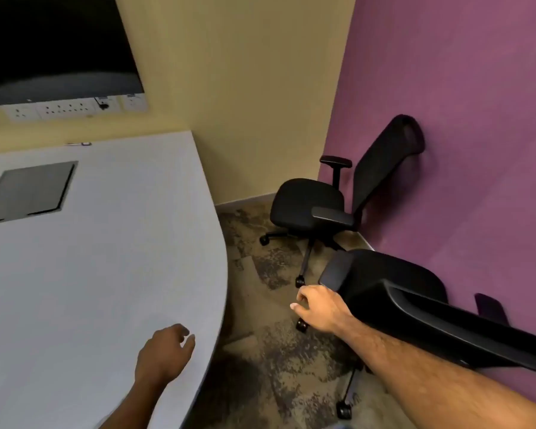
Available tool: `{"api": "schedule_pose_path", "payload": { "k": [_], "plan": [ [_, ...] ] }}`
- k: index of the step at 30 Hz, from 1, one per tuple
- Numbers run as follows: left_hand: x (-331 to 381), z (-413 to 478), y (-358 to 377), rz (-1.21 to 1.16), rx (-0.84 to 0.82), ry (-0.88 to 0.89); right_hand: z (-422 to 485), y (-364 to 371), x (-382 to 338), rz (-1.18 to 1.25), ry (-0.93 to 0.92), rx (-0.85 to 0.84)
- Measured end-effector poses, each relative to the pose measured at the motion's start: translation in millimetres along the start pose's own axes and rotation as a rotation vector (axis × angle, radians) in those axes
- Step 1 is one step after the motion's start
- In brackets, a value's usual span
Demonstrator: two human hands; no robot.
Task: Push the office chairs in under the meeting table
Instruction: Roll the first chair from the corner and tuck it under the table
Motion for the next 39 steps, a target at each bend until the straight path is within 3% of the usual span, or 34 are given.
{"api": "schedule_pose_path", "payload": {
  "k": [7, 13, 16, 20, 24, 28, 31, 35, 39],
  "plan": [
    [91.1, 0.9, 29.5, -0.052, -0.076, 0.113, -30.8, -22.3, 70.3, 0.045, 0.018, 0.106],
    [217.2, -16.8, 60.2, -0.113, -0.191, 0.291, -85.6, -38.6, 102.2, -0.136, -0.363, 0.134],
    [278.5, -31.3, 72.2, -0.181, -0.21, 0.389, -115.6, -49.3, 115.2, -0.08, -0.408, 0.25],
    [347.5, -54.1, 83.1, -0.303, -0.207, 0.539, -153.4, -71.9, 167.0, 0.008, -0.294, 0.421],
    [394.0, -69.6, 87.1, -0.289, -0.083, 0.706, -188.1, -87.3, 236.0, 0.059, -0.084, 0.548],
    [433.7, -91.5, 90.2, -0.083, 0.081, 0.964, -223.8, -91.3, 301.9, 0.125, 0.154, 0.574],
    [449.4, -102.7, 99.1, 0.17, -0.044, 1.094, -239.2, -83.1, 331.8, 0.136, 0.263, 0.545],
    [448.8, -109.8, 111.2, 0.351, -0.122, 1.083, -253.3, -64.6, 354.2, 0.053, 0.367, 0.404],
    [443.8, -121.5, 118.9, 0.398, -0.111, 1.017, -265.8, -51.5, 356.9, -0.043, 0.314, 0.404]
  ]
}}
Point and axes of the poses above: each hand's wrist, its own z-axis towards the middle knuckle, its own y-axis out of the palm, x = y × z, the point moved 2 cm from there along z, towards the middle knuckle
